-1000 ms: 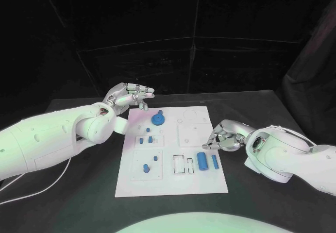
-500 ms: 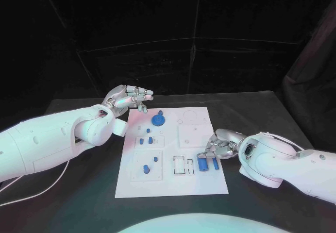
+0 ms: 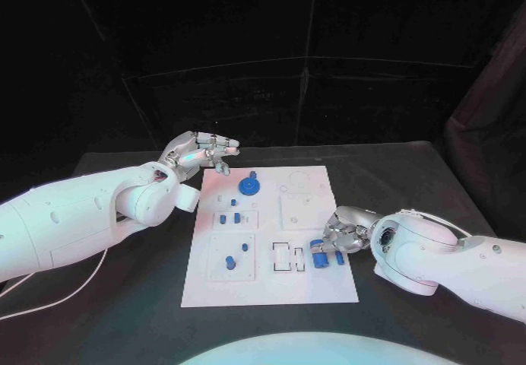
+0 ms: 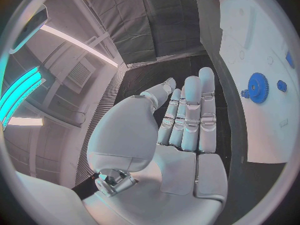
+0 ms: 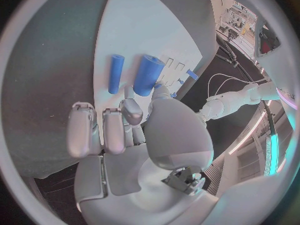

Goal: Assemble the parts on the task board

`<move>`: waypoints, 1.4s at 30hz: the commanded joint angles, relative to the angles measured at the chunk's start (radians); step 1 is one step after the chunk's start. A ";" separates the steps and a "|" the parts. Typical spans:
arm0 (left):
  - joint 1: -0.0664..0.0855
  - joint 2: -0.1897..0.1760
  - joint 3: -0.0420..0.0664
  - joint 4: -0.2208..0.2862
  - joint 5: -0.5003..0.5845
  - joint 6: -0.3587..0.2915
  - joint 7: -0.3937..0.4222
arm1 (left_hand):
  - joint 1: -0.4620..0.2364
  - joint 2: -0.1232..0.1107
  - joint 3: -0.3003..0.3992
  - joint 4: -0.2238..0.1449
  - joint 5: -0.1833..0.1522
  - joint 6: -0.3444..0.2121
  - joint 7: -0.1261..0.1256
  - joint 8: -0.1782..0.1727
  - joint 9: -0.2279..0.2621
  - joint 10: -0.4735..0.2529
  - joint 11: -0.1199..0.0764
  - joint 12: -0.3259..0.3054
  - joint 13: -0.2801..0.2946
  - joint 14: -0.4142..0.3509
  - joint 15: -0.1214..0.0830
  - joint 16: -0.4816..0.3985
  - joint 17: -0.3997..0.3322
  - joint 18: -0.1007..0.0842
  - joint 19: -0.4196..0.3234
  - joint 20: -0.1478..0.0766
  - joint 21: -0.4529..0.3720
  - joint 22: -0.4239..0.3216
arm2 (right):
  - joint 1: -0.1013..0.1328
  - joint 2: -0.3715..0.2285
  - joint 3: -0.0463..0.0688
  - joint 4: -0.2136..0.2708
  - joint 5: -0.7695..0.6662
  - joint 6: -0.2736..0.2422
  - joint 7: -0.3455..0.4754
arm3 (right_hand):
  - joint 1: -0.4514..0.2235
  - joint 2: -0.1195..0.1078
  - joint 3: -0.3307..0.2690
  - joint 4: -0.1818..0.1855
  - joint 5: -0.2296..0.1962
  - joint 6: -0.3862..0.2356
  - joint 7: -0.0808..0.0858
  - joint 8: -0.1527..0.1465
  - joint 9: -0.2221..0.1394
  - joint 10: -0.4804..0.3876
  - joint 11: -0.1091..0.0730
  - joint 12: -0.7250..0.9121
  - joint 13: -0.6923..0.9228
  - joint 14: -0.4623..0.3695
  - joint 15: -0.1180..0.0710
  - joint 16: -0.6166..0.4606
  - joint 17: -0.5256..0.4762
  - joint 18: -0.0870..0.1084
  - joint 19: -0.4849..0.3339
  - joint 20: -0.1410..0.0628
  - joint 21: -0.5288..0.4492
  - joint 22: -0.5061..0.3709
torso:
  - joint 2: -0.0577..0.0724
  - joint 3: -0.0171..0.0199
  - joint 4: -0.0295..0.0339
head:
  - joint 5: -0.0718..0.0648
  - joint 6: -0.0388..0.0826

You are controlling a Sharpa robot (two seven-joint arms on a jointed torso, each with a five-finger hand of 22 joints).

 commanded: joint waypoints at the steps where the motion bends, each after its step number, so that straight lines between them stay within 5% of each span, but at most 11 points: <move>1: 0.001 -0.003 0.001 0.004 0.003 0.006 0.004 | -0.007 0.001 0.006 -0.001 0.005 -0.007 -0.004 0.006 0.001 -0.006 -0.004 0.007 0.000 -0.007 -0.001 0.007 -0.001 0.006 -0.008 -0.001 -0.006 -0.002 | -0.016 0.005 -0.003 -0.003 -0.051 0.039 -0.010 | 0.002 0.000 -0.002 -0.004 -0.005 -0.004 -0.001 0.004 0.000 0.000 0.005 0.003 0.002 0.050 0.006 0.005 0.002 -0.021 0.001 0.004 0.005 0.025 | 0.000 -0.0009 0.0000 | -0.001 -0.002; 13: 0.001 -0.010 0.001 0.007 0.003 0.010 0.002 | -0.007 0.001 0.006 -0.001 0.005 -0.007 -0.004 0.006 0.001 -0.006 -0.004 0.007 0.000 -0.007 -0.001 0.007 -0.001 0.006 -0.008 -0.001 -0.006 -0.002 | -0.044 0.023 -0.003 -0.010 -0.102 0.034 -0.016 | 0.094 0.032 0.013 -0.044 0.022 -0.002 -0.005 0.026 0.028 0.000 0.001 0.002 0.018 0.049 0.002 0.006 0.007 -0.021 0.000 0.001 0.007 0.029 | -0.001 -0.0003 -0.0014 | 0.002 -0.007; 20: 0.001 -0.012 0.001 0.008 0.003 0.012 0.000 | -0.007 0.001 0.006 -0.001 0.005 -0.007 -0.004 0.006 0.001 -0.006 -0.004 0.007 0.000 -0.007 -0.001 0.007 -0.001 0.006 -0.008 -0.001 -0.006 -0.002 | -0.046 0.021 -0.003 -0.002 -0.092 -0.023 -0.020 | 0.138 0.064 0.022 -0.073 0.129 0.007 -0.009 0.036 0.043 0.004 -0.003 0.001 0.030 0.051 -0.001 0.010 0.016 -0.023 0.006 -0.002 0.013 0.040 | -0.001 0.0001 -0.0001 | -0.002 -0.007; 27: 0.001 -0.012 0.001 0.005 0.003 0.023 -0.008 | -0.008 0.000 0.007 -0.001 0.005 -0.008 -0.003 0.006 0.001 -0.008 -0.004 0.007 0.000 -0.007 -0.001 0.008 -0.002 0.006 -0.007 -0.001 -0.006 -0.002 | -0.046 -0.008 -0.002 0.032 0.045 -0.137 -0.001 | 0.154 0.083 0.027 -0.076 0.231 0.012 -0.013 0.033 0.048 0.001 -0.007 -0.015 0.026 0.051 -0.005 0.011 0.020 -0.025 0.010 -0.005 0.015 0.046 | -0.002 -0.0002 -0.0001 | -0.001 -0.007; 33: 0.001 -0.010 0.001 0.003 0.003 0.027 -0.012 | -0.008 -0.001 0.007 -0.001 0.005 -0.008 -0.003 0.006 0.001 -0.008 -0.004 0.007 0.000 -0.007 -0.001 0.008 -0.002 0.006 -0.007 -0.001 -0.006 -0.002 | -0.045 -0.026 -0.001 0.079 0.134 -0.200 0.027 | 0.171 0.092 0.036 -0.080 0.248 0.041 -0.025 0.035 0.051 0.001 -0.017 -0.029 0.019 0.053 -0.011 0.017 0.030 -0.027 0.016 -0.010 0.021 0.055 | -0.001 -0.0015 0.0016 | 0.002 -0.003; 42: 0.002 -0.007 0.001 0.000 0.003 0.029 -0.019 | -0.008 -0.002 0.007 -0.002 0.005 -0.009 -0.003 0.007 0.001 -0.008 -0.004 0.008 0.000 -0.007 -0.001 0.008 -0.002 0.006 -0.007 -0.001 -0.006 -0.002 | -0.043 -0.014 0.000 0.112 0.193 -0.228 0.033 | 0.165 0.094 0.035 -0.069 0.242 0.063 -0.030 0.030 0.050 0.010 -0.021 -0.027 0.024 0.055 -0.016 0.023 0.042 -0.029 0.022 -0.014 0.026 0.064 | 0.000 -0.0025 0.0020 | 0.008 -0.004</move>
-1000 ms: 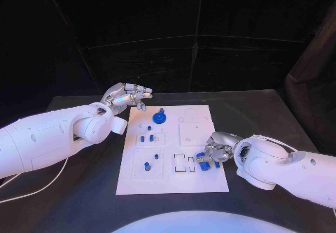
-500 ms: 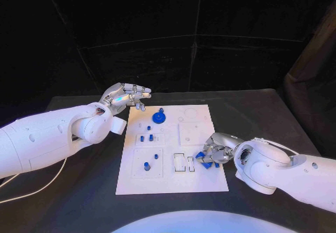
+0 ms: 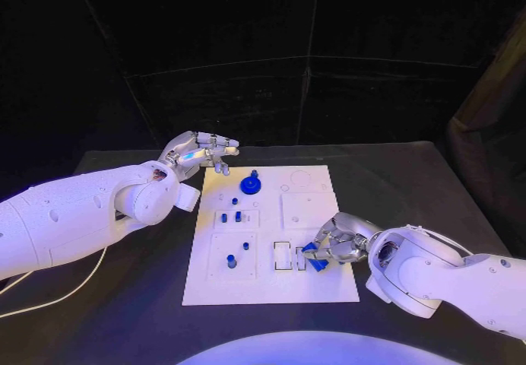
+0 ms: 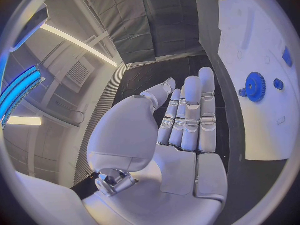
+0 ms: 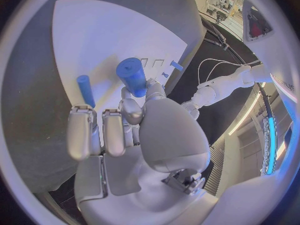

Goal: Assemble the parts on the task board

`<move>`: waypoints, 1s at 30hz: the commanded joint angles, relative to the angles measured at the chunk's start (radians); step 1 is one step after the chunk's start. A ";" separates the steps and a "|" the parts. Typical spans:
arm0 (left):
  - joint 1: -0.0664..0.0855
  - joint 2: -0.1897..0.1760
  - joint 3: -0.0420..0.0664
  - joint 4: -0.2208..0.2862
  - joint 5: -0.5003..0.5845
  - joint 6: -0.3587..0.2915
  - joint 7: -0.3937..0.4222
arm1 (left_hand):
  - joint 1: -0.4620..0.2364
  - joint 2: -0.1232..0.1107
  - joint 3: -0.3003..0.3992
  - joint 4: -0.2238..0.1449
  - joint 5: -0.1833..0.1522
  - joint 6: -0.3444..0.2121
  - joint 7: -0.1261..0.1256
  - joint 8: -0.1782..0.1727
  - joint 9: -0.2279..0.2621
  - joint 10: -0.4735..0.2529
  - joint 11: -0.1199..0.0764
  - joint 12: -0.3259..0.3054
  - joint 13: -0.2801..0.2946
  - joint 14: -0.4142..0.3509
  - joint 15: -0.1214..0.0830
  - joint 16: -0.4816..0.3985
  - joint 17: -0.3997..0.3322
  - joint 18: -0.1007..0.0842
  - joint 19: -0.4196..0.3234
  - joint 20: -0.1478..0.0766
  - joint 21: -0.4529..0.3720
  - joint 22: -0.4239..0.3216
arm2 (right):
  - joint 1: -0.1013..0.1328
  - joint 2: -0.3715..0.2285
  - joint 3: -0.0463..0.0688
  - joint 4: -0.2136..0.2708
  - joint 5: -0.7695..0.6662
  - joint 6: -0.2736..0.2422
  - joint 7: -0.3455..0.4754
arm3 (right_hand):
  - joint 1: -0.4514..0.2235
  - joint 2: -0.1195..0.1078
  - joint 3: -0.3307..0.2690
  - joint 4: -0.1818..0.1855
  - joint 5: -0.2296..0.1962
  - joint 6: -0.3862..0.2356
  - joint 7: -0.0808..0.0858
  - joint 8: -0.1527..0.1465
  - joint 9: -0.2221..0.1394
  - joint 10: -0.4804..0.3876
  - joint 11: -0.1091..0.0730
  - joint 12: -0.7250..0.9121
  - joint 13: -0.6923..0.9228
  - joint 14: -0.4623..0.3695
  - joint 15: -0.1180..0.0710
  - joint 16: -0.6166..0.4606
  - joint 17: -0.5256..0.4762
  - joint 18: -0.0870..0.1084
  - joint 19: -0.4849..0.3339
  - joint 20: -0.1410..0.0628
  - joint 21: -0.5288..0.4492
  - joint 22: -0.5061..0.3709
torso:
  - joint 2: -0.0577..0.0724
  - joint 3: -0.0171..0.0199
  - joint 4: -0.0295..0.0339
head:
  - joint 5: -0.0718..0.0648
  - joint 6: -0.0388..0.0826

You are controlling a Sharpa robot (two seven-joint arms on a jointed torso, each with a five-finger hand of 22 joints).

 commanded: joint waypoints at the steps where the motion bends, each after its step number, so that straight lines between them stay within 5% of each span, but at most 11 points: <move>1: 0.002 0.002 0.001 0.001 0.003 0.015 -0.005 | -0.008 -0.002 0.007 -0.002 0.005 -0.006 0.001 0.007 0.001 -0.005 0.000 0.004 0.000 -0.007 -0.001 0.004 -0.001 0.006 -0.007 -0.001 -0.006 -0.002 | 0.002 0.007 0.001 0.007 0.060 -0.050 0.013 | 0.011 0.014 0.005 0.002 -0.004 0.048 -0.035 0.005 0.018 0.004 -0.009 0.000 0.004 0.055 -0.009 0.007 0.002 -0.013 0.008 0.000 0.007 0.065 | 0.001 -0.0006 0.0000 | 0.003 -0.001; 24: 0.003 0.005 0.001 0.006 0.003 0.020 -0.008 | -0.007 -0.004 0.008 -0.004 0.005 -0.008 0.001 0.007 0.001 -0.007 0.000 0.004 0.000 -0.007 -0.001 0.005 -0.002 0.006 -0.007 -0.001 -0.006 -0.002 | 0.002 0.121 0.001 -0.044 -0.068 -0.025 -0.057 | -0.037 -0.005 -0.029 0.047 -0.017 0.100 -0.049 -0.003 0.030 0.022 -0.019 -0.005 0.012 0.059 -0.017 0.017 0.023 -0.016 0.015 -0.009 0.013 0.076 | 0.001 -0.0017 0.0009 | 0.012 0.001; 30: 0.003 0.006 0.001 0.007 0.003 0.020 -0.009 | -0.007 -0.004 0.008 -0.004 0.005 -0.008 0.001 0.007 0.001 -0.007 0.000 0.004 0.000 -0.007 -0.001 0.005 -0.002 0.006 -0.007 -0.001 -0.006 -0.002 | 0.002 0.144 0.001 -0.061 -0.103 0.021 -0.066 | -0.064 -0.006 -0.046 0.065 -0.041 0.119 -0.054 -0.002 0.040 0.026 -0.023 -0.008 0.015 0.059 -0.020 0.019 0.027 -0.016 0.015 -0.012 0.013 0.077 | 0.001 -0.0016 0.0002 | 0.013 0.000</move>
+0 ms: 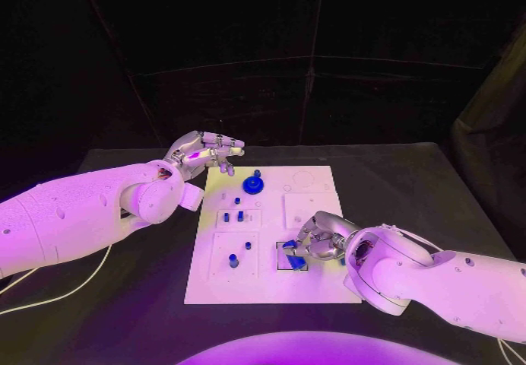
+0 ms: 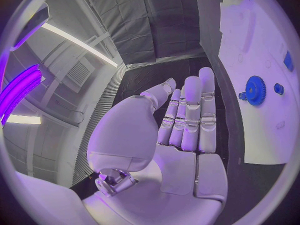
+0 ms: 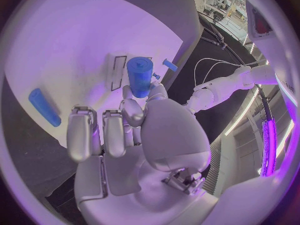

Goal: Assemble the parts on the task board

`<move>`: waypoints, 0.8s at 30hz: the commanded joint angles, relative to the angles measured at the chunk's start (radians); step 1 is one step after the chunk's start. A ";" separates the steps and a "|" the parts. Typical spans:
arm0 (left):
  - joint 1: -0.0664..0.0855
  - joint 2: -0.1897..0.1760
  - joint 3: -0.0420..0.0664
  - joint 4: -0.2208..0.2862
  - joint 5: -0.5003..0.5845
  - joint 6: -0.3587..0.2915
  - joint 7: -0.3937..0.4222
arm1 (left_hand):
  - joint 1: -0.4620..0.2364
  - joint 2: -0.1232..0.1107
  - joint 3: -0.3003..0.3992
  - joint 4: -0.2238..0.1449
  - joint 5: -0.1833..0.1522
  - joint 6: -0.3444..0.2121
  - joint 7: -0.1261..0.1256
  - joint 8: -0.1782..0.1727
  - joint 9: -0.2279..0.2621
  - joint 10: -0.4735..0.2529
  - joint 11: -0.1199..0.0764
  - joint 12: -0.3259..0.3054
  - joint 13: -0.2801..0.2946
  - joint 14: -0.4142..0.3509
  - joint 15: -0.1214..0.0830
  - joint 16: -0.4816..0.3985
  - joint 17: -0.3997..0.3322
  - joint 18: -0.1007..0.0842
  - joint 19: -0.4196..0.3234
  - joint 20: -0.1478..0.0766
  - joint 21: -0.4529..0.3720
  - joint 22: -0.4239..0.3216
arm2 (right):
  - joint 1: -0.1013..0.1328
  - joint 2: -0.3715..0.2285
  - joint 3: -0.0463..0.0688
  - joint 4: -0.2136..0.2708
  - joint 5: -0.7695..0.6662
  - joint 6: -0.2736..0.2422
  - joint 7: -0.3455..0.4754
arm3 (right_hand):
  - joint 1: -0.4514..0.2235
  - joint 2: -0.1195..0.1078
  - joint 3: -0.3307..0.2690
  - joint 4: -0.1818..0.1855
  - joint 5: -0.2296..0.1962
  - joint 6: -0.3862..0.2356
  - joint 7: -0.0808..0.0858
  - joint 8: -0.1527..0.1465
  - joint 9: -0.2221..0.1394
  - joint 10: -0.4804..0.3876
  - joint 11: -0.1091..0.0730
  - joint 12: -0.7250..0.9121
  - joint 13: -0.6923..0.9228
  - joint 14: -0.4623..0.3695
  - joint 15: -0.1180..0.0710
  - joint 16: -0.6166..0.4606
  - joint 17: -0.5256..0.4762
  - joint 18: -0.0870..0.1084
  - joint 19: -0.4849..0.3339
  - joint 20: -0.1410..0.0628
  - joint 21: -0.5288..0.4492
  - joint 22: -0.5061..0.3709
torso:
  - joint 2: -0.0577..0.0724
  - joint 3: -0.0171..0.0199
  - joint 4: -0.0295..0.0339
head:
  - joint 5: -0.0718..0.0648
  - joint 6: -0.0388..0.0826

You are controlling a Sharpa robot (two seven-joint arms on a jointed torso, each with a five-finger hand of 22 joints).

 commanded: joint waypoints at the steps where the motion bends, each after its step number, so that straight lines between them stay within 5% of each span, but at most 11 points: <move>1: 0.002 0.002 0.001 0.003 0.003 0.012 -0.003 | -0.007 -0.004 0.005 -0.001 0.005 -0.008 0.001 0.007 0.001 -0.007 0.000 0.004 0.000 -0.007 -0.001 0.005 -0.002 0.007 -0.007 -0.001 -0.006 -0.001 | 0.002 0.010 0.001 -0.006 -0.056 0.047 -0.018 | -0.019 -0.002 -0.009 0.008 -0.036 0.074 -0.061 0.000 0.038 0.007 -0.004 -0.006 0.003 0.059 -0.006 0.005 0.009 -0.016 0.004 -0.001 0.005 0.078 | 0.000 -0.0008 0.0003 | 0.000 -0.001; 10: 0.003 0.002 0.001 0.001 0.003 0.011 -0.003 | -0.007 -0.004 0.005 -0.001 0.005 -0.008 0.001 0.007 0.001 -0.007 0.000 0.004 0.000 -0.007 -0.001 0.005 -0.002 0.007 -0.007 -0.001 -0.006 -0.001 | 0.002 0.024 0.001 -0.016 -0.104 0.068 -0.022 | -0.108 -0.007 -0.067 0.009 -0.287 0.086 -0.064 -0.006 0.060 0.012 -0.005 -0.015 0.009 0.059 -0.008 0.004 0.012 -0.016 0.003 -0.004 0.003 0.077 | 0.000 0.0005 -0.0004 | 0.005 -0.003; 14: 0.003 0.002 0.001 0.001 0.003 0.011 -0.003 | -0.007 -0.004 0.005 -0.001 0.005 -0.008 0.001 0.007 0.001 -0.007 0.000 0.004 0.000 -0.007 -0.001 0.005 -0.002 0.007 -0.007 -0.001 -0.006 -0.001 | 0.002 0.029 0.001 -0.020 -0.122 0.069 -0.021 | -0.182 -0.047 -0.064 0.015 -0.394 0.074 -0.059 -0.018 0.071 0.000 0.000 -0.048 -0.006 0.054 -0.005 -0.012 -0.008 -0.012 -0.009 0.000 -0.007 0.062 | -0.001 0.0004 -0.0008 | 0.007 -0.003; 18: 0.003 0.002 0.001 0.000 0.003 0.011 -0.004 | -0.007 -0.004 0.005 -0.001 0.005 -0.008 0.001 0.007 0.001 -0.007 0.000 0.004 0.000 -0.007 -0.001 0.005 -0.002 0.007 -0.007 -0.001 -0.006 -0.001 | 0.002 0.029 0.001 -0.022 -0.143 0.070 -0.020 | -0.236 -0.110 0.000 0.016 -0.407 0.065 -0.053 -0.029 0.078 -0.010 0.003 -0.071 -0.015 0.050 0.000 -0.025 -0.023 -0.008 -0.021 0.004 -0.018 0.046 | -0.001 0.0008 -0.0006 | 0.007 -0.003; 24: 0.003 0.002 0.001 0.000 0.003 0.011 -0.004 | -0.007 -0.004 0.005 -0.001 0.005 -0.008 0.001 0.007 0.001 -0.007 0.000 0.004 0.000 -0.007 -0.001 0.005 -0.002 0.007 -0.007 -0.001 -0.006 -0.001 | 0.002 0.022 0.001 -0.019 -0.170 0.062 -0.017 | -0.232 -0.113 0.031 0.014 -0.402 0.060 -0.051 -0.035 0.082 -0.017 0.006 -0.090 -0.025 0.048 0.002 -0.033 -0.033 -0.006 -0.029 0.005 -0.026 0.036 | -0.001 0.0014 -0.0020 | 0.007 -0.002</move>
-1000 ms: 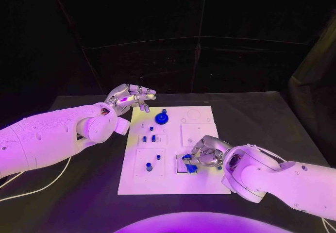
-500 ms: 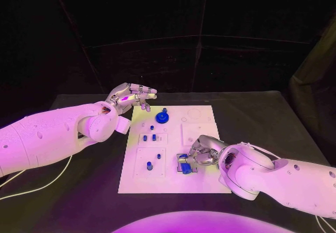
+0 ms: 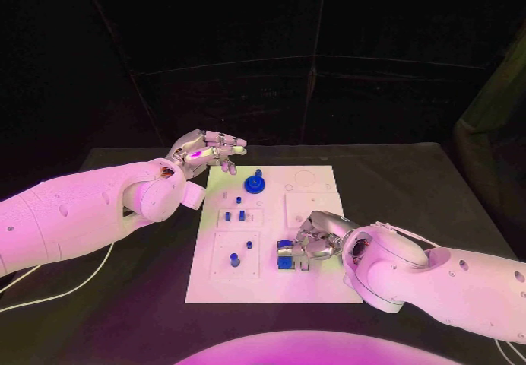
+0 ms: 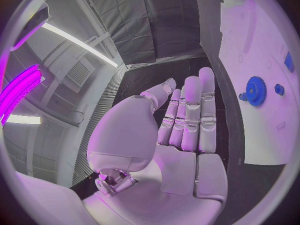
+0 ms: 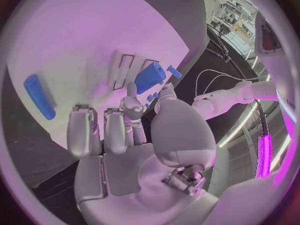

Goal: Assemble the parts on the task board

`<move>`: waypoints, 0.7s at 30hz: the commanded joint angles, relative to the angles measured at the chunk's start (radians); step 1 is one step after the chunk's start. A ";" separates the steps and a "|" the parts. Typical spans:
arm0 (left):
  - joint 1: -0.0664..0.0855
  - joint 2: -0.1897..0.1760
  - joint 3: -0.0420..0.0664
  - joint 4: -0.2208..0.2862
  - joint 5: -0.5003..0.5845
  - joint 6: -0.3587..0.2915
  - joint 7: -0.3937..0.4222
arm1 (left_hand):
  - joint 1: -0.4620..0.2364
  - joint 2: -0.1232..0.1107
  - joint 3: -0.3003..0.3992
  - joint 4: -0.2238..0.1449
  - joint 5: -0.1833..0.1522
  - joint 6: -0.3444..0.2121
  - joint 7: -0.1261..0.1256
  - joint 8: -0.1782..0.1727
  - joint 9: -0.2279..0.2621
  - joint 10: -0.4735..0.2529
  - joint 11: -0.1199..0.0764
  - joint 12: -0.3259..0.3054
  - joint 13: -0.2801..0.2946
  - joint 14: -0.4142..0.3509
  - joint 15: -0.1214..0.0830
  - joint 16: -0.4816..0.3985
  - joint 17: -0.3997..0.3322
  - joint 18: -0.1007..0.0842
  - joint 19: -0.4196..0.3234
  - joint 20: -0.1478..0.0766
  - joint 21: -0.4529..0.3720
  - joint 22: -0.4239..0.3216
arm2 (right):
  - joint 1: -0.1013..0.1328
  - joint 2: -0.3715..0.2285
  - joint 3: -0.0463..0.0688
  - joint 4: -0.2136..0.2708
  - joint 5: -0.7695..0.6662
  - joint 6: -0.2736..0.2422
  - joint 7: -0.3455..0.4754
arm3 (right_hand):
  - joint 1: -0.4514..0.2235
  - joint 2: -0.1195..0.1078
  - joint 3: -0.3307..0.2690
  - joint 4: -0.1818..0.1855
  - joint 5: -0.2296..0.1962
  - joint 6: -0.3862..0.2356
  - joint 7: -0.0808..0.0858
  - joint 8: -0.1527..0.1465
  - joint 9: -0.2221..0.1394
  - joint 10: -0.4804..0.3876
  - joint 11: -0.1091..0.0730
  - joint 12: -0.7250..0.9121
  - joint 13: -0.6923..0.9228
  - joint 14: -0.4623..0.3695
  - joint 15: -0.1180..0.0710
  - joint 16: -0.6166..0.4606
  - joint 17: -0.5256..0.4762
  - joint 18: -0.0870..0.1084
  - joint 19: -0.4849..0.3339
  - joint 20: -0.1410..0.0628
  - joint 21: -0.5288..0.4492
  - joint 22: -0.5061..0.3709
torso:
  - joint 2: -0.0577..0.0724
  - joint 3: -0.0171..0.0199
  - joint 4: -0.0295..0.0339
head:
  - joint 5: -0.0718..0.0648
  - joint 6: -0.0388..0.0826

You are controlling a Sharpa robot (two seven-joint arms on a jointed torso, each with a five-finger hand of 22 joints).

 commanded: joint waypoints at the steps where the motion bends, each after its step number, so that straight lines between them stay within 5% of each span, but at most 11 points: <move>1: 0.002 0.000 0.001 0.001 0.003 0.010 -0.003 | -0.007 -0.004 0.005 -0.001 0.005 -0.008 0.001 0.007 0.001 -0.007 0.000 0.004 0.000 -0.007 -0.001 0.005 -0.001 0.006 -0.007 -0.001 -0.006 -0.001 | 0.001 -0.004 0.001 0.007 -0.048 0.002 0.004 | 0.016 0.002 0.017 -0.003 0.007 -0.007 -0.003 -0.007 0.003 -0.005 0.002 -0.005 0.000 0.050 0.003 -0.004 0.001 -0.006 -0.007 0.002 -0.006 0.036 | 0.001 0.0006 -0.0009 | 0.000 0.000; 7: 0.002 -0.001 0.001 0.002 0.003 0.012 -0.003 | -0.007 -0.004 0.005 -0.001 0.005 -0.008 0.001 0.007 0.001 -0.007 0.000 0.004 0.000 -0.007 -0.001 0.005 -0.001 0.006 -0.007 -0.001 -0.006 -0.001 | 0.001 -0.015 0.001 0.024 -0.048 0.009 0.033 | 0.127 0.023 0.038 -0.032 0.076 0.011 -0.010 0.001 0.020 0.015 -0.004 0.034 0.035 0.061 -0.001 0.024 0.049 -0.011 0.010 -0.001 0.007 0.060 | 0.001 0.0006 -0.0009 | -0.001 -0.002; 12: 0.002 -0.002 0.001 0.002 0.003 0.013 -0.003 | -0.007 -0.004 0.005 -0.001 0.005 -0.008 0.001 0.007 0.001 -0.007 0.000 0.004 0.000 -0.007 -0.001 0.005 -0.001 0.006 -0.007 -0.001 -0.006 -0.001 | 0.001 -0.018 0.001 0.029 -0.068 0.034 0.042 | 0.211 0.025 0.045 -0.080 0.063 0.018 -0.013 0.006 0.028 0.021 -0.008 0.044 0.046 0.064 -0.004 0.035 0.067 -0.014 0.017 -0.005 0.013 0.070 | 0.000 0.0001 -0.0005 | -0.001 -0.003; 21: 0.002 -0.003 0.001 0.002 0.003 0.022 -0.005 | -0.006 -0.005 0.008 -0.003 0.005 -0.009 0.001 0.008 0.001 -0.009 0.000 0.006 -0.001 -0.008 -0.001 0.005 -0.002 0.006 -0.007 -0.001 -0.006 -0.002 | 0.001 -0.016 0.001 0.026 -0.084 0.041 0.051 | 0.213 0.031 0.034 -0.079 0.103 0.018 -0.012 0.004 0.032 0.021 -0.006 0.040 0.046 0.063 -0.004 0.035 0.068 -0.014 0.016 -0.005 0.012 0.069 | 0.000 -0.0006 -0.0003 | 0.001 -0.002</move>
